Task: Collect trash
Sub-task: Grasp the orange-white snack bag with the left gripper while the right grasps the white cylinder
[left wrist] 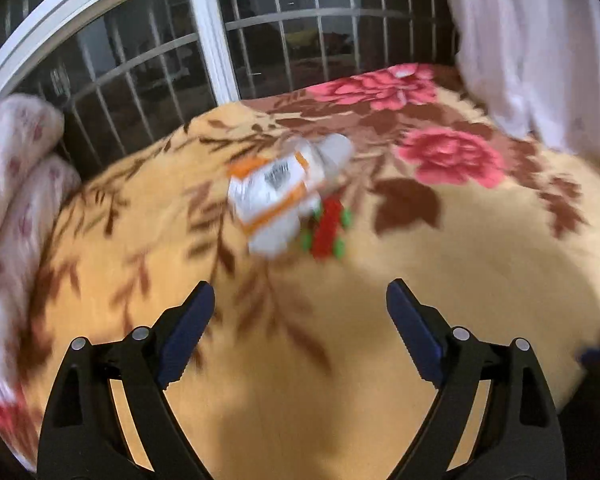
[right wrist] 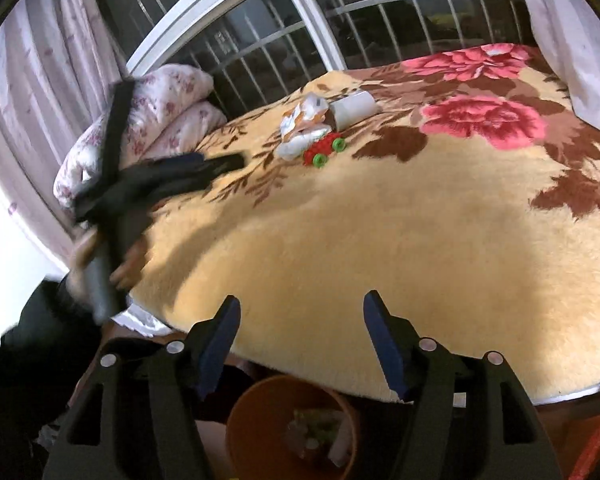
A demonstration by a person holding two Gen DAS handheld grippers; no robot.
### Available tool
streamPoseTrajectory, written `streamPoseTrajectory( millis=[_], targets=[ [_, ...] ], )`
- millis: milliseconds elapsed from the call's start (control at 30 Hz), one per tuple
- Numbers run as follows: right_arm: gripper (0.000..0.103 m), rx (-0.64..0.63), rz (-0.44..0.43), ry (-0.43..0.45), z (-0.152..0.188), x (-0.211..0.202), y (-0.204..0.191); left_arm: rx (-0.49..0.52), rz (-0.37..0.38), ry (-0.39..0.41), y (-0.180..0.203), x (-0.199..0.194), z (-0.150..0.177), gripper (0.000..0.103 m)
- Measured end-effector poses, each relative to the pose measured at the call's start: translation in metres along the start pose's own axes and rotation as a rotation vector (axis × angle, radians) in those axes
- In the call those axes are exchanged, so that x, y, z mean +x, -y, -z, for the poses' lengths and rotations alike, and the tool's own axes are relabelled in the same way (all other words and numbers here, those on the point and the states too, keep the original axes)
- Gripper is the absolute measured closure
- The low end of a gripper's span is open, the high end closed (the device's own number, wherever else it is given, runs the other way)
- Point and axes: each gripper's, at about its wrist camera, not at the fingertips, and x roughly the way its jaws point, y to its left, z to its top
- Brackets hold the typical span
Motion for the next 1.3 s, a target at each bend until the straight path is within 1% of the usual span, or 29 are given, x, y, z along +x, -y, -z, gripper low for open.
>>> streamPoseTrajectory(
  millis=[67,267,333,467,500,533,567,633,667,733,800,867,933,967,1000,1067,1100,1167,1200,1267,1300],
  targets=[
    [0.039,0.008,0.003,0.011,0.0,0.003,0.003,0.024,-0.019,-0.001,0.002,0.028,-0.02,0.018],
    [0.037,0.055,-0.002,0.013,-0.005,0.005,0.026,0.067,-0.054,0.002,0.01,0.073,-0.048,0.017],
    [0.037,0.07,-0.007,0.014,-0.005,0.005,0.031,0.068,-0.058,-0.004,0.01,0.088,-0.058,0.017],
    [0.037,0.096,-0.021,0.01,-0.006,0.01,0.038,0.029,-0.066,-0.027,0.001,0.113,-0.069,0.018],
    [0.037,0.098,-0.023,0.012,-0.006,0.01,0.039,0.003,-0.069,-0.026,-0.005,0.118,-0.071,0.024],
    [0.037,0.1,-0.024,0.014,-0.007,0.01,0.039,-0.014,-0.065,-0.029,-0.009,0.12,-0.072,0.043],
    [0.037,0.101,-0.023,0.016,-0.007,0.01,0.038,-0.034,-0.05,-0.035,-0.013,0.121,-0.072,0.045],
    [0.039,0.092,-0.019,0.01,-0.01,0.01,0.035,-0.078,-0.039,0.011,-0.022,0.11,-0.073,0.063],
    [0.041,0.081,-0.022,0.002,-0.013,0.01,0.033,-0.083,-0.041,0.027,-0.025,0.104,-0.073,0.066],
    [0.041,0.058,-0.039,-0.01,-0.025,0.013,0.029,-0.098,-0.043,0.058,-0.034,0.083,-0.072,0.069],
    [0.041,0.047,-0.066,-0.021,-0.046,0.019,0.027,-0.124,-0.027,0.099,-0.046,0.056,-0.066,0.071],
    [0.041,0.057,-0.084,-0.04,-0.074,0.033,0.026,-0.143,-0.033,0.13,-0.055,0.03,-0.053,0.073],
    [0.038,0.079,-0.095,-0.059,-0.102,0.05,0.026,-0.17,-0.037,0.155,-0.064,0.001,-0.032,0.073],
    [0.038,0.108,-0.094,-0.072,-0.123,0.065,0.029,-0.188,-0.051,0.164,-0.067,-0.015,-0.018,0.074],
    [0.037,0.131,-0.094,-0.071,-0.136,0.074,0.031,-0.204,-0.059,0.169,-0.07,-0.027,-0.006,0.074],
    [0.036,0.173,-0.096,-0.11,-0.172,0.106,0.034,-0.234,-0.063,0.18,-0.073,-0.046,0.014,0.074],
    [0.035,0.212,-0.068,-0.12,-0.191,0.124,0.037,-0.266,-0.058,0.187,-0.076,-0.058,0.027,0.074],
    [0.034,0.253,-0.038,-0.154,-0.215,0.151,0.04,-0.323,-0.034,0.195,-0.081,-0.076,0.048,0.074],
    [0.034,0.302,0.005,-0.168,-0.231,0.171,0.044,-0.345,-0.024,0.2,-0.083,-0.083,0.056,0.074],
    [0.032,0.346,0.064,-0.212,-0.248,0.196,0.049,-0.389,0.006,0.218,-0.088,-0.098,0.071,0.074],
    [0.032,0.397,0.116,-0.239,-0.256,0.214,0.053,-0.405,0.014,0.229,-0.089,-0.105,0.078,0.074]
  ],
)
